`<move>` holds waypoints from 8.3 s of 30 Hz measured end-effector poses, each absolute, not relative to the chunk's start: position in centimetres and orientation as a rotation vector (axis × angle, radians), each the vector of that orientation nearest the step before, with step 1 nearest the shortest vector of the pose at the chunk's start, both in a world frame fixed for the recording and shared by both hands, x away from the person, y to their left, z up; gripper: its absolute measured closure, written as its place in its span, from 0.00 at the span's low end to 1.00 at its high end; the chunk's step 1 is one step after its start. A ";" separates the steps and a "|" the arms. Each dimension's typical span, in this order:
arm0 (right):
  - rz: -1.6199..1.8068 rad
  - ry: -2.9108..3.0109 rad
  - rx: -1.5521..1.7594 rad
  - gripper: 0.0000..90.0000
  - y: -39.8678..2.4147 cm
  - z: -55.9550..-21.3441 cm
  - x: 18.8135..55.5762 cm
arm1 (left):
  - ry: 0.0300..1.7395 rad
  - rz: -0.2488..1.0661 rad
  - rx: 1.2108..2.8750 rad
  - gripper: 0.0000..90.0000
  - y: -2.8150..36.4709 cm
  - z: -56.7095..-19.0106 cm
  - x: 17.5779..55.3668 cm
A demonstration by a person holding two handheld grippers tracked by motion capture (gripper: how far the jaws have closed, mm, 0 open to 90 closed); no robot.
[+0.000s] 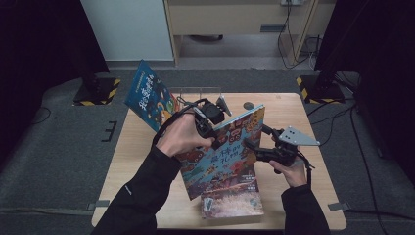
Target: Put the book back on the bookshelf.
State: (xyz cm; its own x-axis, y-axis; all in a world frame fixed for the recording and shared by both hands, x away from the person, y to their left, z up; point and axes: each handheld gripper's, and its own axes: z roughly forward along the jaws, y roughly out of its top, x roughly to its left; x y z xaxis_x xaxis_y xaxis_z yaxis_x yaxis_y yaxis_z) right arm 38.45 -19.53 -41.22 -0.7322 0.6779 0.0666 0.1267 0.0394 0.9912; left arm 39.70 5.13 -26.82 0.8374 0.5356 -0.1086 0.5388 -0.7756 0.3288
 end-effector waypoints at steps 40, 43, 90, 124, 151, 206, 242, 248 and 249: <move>1.785 1.887 0.809 0.24 -20.0 -40.9 38.3 | 0.899 -0.009 2.700 0.89 4.4 -27.1 39.1; 1.794 1.873 0.819 0.24 -20.5 -40.8 38.3 | 0.893 -0.001 2.668 0.89 5.3 -27.1 38.8; 1.583 1.967 0.967 0.25 -22.7 -44.3 39.2 | 1.391 0.240 2.161 0.89 20.8 -22.0 40.6; 1.572 1.988 0.973 0.25 -23.0 -44.7 39.7 | 1.618 0.222 2.039 0.89 19.8 -27.7 48.6; 1.564 2.016 0.964 0.25 -22.7 -44.9 39.7 | 1.719 0.159 2.024 0.89 18.3 -31.2 53.4; 1.540 2.033 0.953 0.25 -22.3 -45.2 39.8 | 1.660 0.162 1.929 0.87 21.4 -30.2 50.5; 1.533 2.045 0.951 0.25 -22.2 -45.2 39.7 | 1.708 0.263 1.835 0.87 25.7 -25.6 48.2; 1.529 2.046 0.948 0.25 -22.2 -45.2 39.8 | 1.723 0.242 1.865 0.87 24.7 -27.8 49.8; 1.530 2.046 0.948 0.25 -22.2 -45.2 39.7 | 1.718 0.236 1.867 0.87 24.6 -28.2 50.0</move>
